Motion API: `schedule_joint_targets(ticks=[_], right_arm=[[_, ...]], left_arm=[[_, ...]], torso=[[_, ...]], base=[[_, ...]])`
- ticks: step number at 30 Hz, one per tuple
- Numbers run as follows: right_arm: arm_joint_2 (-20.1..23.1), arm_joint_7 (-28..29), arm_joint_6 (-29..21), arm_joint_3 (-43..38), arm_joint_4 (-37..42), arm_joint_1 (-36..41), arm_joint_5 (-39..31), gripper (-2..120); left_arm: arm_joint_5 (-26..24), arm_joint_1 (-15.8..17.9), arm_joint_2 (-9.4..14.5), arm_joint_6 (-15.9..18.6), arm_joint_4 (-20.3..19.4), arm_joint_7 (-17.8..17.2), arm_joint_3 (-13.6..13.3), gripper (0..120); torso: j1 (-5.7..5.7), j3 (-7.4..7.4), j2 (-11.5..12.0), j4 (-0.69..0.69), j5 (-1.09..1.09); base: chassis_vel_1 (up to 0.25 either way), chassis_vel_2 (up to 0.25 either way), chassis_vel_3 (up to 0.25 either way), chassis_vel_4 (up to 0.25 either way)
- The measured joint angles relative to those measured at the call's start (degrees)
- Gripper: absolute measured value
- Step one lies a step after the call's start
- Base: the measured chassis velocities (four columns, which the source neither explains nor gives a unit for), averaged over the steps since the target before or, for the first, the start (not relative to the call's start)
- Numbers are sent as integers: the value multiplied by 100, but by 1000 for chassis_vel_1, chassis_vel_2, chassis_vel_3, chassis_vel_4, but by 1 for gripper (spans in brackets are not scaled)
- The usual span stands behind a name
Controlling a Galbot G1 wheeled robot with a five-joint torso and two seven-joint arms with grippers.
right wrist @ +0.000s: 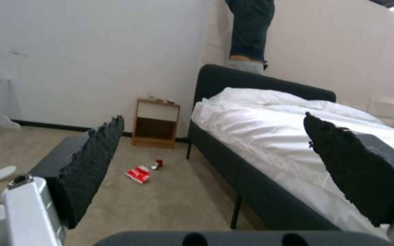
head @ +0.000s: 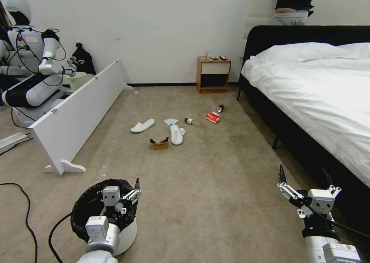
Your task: Pick up the trash bin, then pick up the garbage from the floor and place it into the trash bin.
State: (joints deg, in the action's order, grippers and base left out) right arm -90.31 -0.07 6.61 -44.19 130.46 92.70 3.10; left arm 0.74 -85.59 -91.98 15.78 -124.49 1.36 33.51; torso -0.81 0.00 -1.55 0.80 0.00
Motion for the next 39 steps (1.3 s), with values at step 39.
schedule_joint_targets(ticks=[39], right_arm=[[352,140,15,-219,-124,-29,-333,100]], left_arm=[[-2754,262,1413,2217,-455,-1266,1680,100]], torso=[[0,0,0,0,-1]], base=[[0,0,0,0]])
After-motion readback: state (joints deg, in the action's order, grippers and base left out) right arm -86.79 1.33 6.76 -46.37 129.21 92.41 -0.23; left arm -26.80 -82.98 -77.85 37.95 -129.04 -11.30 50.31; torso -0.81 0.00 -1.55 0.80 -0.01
